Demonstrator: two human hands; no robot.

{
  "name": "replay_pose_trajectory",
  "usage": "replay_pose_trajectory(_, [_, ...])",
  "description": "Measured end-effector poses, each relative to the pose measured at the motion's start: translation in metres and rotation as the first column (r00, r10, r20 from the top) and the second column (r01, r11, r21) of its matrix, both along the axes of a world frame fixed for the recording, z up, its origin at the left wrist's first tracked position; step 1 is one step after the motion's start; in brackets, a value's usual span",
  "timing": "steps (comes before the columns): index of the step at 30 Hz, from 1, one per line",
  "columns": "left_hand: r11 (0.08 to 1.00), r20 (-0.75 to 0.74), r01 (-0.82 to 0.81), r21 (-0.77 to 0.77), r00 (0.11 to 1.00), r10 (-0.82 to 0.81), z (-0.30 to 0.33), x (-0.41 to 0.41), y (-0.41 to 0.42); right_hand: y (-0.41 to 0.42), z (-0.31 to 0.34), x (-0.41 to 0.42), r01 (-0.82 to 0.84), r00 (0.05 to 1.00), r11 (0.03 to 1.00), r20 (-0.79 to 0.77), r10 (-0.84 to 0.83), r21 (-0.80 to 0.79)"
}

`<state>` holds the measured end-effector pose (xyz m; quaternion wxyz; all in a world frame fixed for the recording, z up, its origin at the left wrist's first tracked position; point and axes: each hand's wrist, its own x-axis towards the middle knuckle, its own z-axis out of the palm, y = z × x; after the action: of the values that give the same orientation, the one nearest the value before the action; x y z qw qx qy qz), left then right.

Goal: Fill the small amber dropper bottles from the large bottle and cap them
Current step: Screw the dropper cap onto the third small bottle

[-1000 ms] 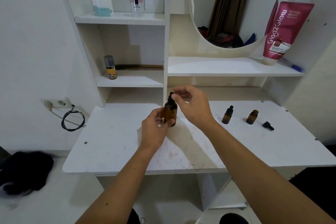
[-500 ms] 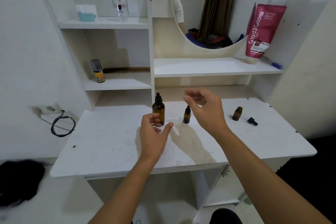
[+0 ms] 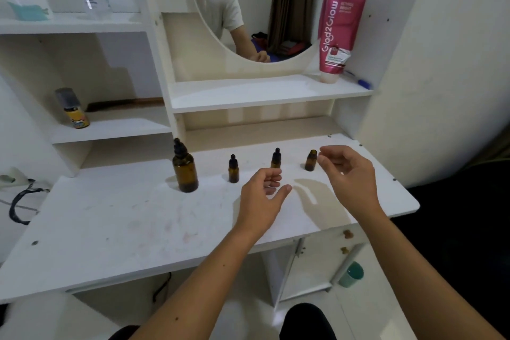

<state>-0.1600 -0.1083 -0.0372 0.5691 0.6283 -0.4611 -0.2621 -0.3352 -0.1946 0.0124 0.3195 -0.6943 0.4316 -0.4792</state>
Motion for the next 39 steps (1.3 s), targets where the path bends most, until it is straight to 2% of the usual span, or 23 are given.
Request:
replay_pose_trajectory(7, [0.994,0.078,0.089,0.058,0.993,-0.094,-0.003,-0.028,-0.048,-0.045,-0.036,-0.034,0.163,0.972,0.984,-0.183,-0.147,0.074])
replay_pose_trajectory(14, [0.995,0.083,0.050,0.090,0.995,-0.057,-0.005,-0.039,-0.086,-0.075,-0.053,-0.030,0.186,0.900,0.980,-0.413,-0.140,0.073])
replay_pose_trajectory(17, [0.997,0.099,0.022,0.073,0.995,-0.029,-0.007,-0.041,-0.098,-0.076,-0.054,-0.030,0.197,0.912,0.978,-0.379,-0.159,0.064])
replay_pose_trajectory(20, [0.999,0.106,-0.006,0.047,0.994,0.001,-0.008,-0.041,-0.108,-0.072,-0.050,-0.037,0.206,0.948,0.975,-0.263,-0.177,0.088])
replay_pose_trajectory(24, [0.999,0.125,-0.027,0.026,0.992,0.024,-0.009,-0.043,-0.114,-0.070,-0.036,-0.041,0.137,0.989,0.984,-0.076,-0.129,0.113])
replay_pose_trajectory(27, [1.000,0.133,-0.027,0.008,0.991,0.026,-0.010,-0.043,-0.115,-0.073,-0.023,-0.039,0.079,0.997,0.995,-0.031,-0.078,0.054])
replay_pose_trajectory(31, [1.000,0.138,-0.015,0.002,0.990,0.014,-0.011,-0.042,-0.114,-0.076,-0.014,-0.033,0.011,0.994,0.998,-0.106,-0.017,-0.060])
replay_pose_trajectory(39, [1.000,0.139,0.002,0.001,0.990,-0.002,-0.014,-0.040,-0.115,-0.082,-0.001,-0.030,-0.130,0.923,0.958,-0.383,0.024,-0.255])
